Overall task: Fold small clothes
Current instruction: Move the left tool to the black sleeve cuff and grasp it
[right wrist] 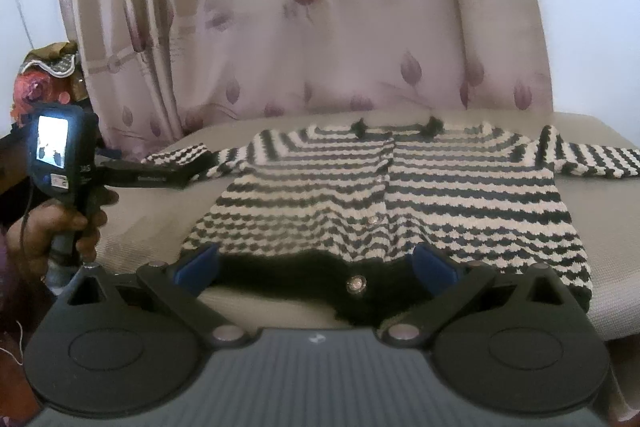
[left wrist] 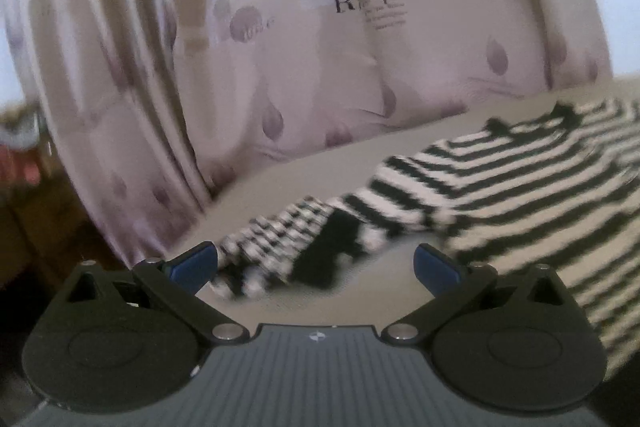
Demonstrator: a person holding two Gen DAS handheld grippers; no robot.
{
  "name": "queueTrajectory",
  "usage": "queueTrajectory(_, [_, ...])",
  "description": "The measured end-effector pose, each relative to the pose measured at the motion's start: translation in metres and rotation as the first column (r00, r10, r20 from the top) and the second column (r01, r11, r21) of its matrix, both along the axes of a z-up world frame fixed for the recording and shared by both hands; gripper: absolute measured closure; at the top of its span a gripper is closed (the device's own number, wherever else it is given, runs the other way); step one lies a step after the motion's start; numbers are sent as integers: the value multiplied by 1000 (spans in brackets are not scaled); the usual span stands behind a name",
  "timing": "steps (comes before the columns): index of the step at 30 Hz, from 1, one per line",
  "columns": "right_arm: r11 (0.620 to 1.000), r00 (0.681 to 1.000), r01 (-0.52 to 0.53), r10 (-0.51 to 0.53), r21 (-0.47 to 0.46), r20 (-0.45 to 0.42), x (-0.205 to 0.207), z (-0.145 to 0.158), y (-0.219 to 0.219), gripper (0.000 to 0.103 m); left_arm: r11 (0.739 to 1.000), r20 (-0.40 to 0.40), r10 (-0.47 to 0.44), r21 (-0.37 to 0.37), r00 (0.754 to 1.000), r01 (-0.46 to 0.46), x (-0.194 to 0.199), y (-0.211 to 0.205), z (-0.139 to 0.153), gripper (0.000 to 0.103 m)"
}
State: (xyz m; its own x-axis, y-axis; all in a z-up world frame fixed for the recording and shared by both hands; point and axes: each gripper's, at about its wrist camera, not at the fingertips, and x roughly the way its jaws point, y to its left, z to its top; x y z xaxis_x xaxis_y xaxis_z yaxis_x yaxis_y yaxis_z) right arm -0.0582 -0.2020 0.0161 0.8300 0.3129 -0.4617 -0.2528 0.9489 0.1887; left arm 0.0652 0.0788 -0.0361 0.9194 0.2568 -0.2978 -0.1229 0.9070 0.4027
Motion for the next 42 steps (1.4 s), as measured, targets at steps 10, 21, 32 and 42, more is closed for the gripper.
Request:
queueTrajectory(10, [999,995,44,-41,30,-94,19,-21,-11,0,960,-47,37,280,998,-22,50,52,-31,7])
queueTrajectory(21, [998,986,47,-41,31,-163,33,-35,-6,0,741,-67,-20,668,998,60,82,70,-60,18])
queueTrajectory(32, [998,982,59,-53,31,-183,39,-34,-4,0,962,-153,148,253,977,-106,128,112,-20,84])
queueTrajectory(42, [998,981,54,-45,39,-191,42,-37,-4,0,665,-354,458,-472,815,-579,81,240,-1,63])
